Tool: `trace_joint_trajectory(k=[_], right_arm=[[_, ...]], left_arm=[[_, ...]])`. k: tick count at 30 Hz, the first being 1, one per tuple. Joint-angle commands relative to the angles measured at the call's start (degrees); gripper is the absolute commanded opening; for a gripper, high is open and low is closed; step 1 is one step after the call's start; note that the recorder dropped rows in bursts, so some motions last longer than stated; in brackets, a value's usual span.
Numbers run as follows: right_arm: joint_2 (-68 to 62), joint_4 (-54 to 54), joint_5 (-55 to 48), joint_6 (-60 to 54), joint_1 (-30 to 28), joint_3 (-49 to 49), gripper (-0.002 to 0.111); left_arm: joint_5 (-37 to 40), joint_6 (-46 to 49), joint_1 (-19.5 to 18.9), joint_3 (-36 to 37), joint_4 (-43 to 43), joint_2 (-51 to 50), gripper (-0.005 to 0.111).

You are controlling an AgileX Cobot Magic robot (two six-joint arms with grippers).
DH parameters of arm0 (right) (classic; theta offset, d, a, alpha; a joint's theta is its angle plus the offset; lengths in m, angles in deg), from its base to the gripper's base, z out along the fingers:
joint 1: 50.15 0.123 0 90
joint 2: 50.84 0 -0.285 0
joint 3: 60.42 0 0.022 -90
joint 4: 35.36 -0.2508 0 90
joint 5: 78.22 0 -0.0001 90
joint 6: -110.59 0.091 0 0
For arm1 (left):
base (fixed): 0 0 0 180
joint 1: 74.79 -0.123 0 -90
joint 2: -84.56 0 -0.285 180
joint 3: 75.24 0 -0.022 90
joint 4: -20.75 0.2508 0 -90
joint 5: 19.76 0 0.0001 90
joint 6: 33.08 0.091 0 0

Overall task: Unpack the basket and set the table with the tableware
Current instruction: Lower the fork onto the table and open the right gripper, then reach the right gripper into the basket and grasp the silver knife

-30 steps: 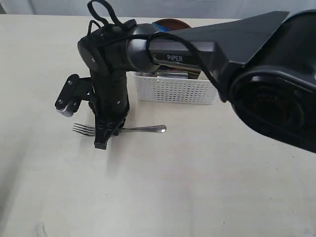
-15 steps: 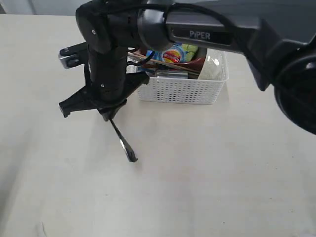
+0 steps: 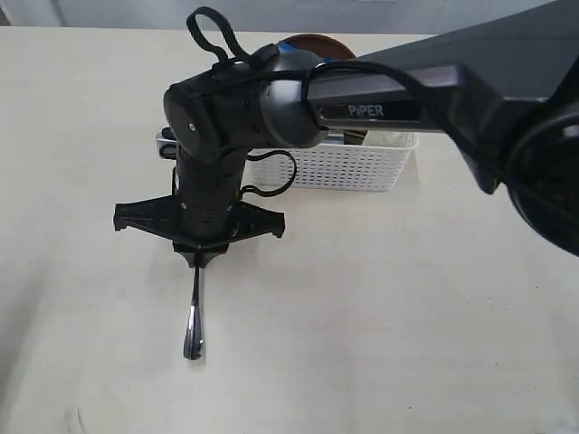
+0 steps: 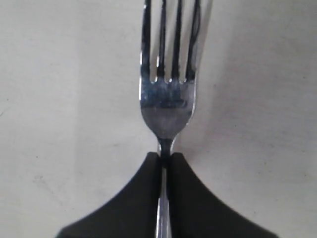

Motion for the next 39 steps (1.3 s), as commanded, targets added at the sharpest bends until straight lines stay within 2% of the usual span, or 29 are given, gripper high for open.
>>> trace_joint_trajectory(k=[1, 3, 5, 7, 12, 18, 23, 28, 32, 39], right_arm=[[0.25, 0.17, 0.1, -1.67, -0.21, -0.07, 0.011], [0.25, 0.17, 0.1, -1.8, -0.21, -0.07, 0.023], [0.25, 0.17, -0.36, -1.89, -0.21, 0.04, 0.041], [0.25, 0.17, -1.1, -1.89, -0.21, 0.04, 0.051], [1.07, 0.9, -2.2, -4.99, -0.67, 1.03, 0.051], [4.25, 2.75, -11.5, -12.8, -3.85, 9.74, 0.051], [6.31, 15.86, -20.58, -17.11, -6.37, 19.66, 0.051], [7.27, 32.65, -22.83, -23.0, -6.37, 21.95, 0.051], [5.15, 31.61, -22.83, -33.43, -6.8, 21.95, 0.051], [-0.01, 32.78, -22.75, -43.85, -7.04, 21.95, 0.051]], left_arm=[[-0.43, -0.02, -0.14, 0.13, -0.1, 0.19, 0.0], [-0.43, -0.02, -0.14, 0.13, -0.1, 0.19, 0.0], [-0.43, -0.02, -0.14, 0.13, -0.1, 0.19, 0.0], [-0.43, -0.02, -0.14, 0.13, -0.1, 0.19, 0.0], [-0.43, -0.02, -0.14, 0.13, -0.1, 0.19, 0.0], [-0.43, -0.02, -0.14, 0.13, -0.1, 0.19, 0.0], [-0.43, -0.02, -0.14, 0.13, -0.1, 0.19, 0.0], [-0.43, -0.02, -0.14, 0.13, -0.1, 0.19, 0.0], [-0.43, -0.02, -0.14, 0.13, -0.1, 0.19, 0.0], [-0.43, -0.02, -0.14, 0.13, -0.1, 0.19, 0.0]])
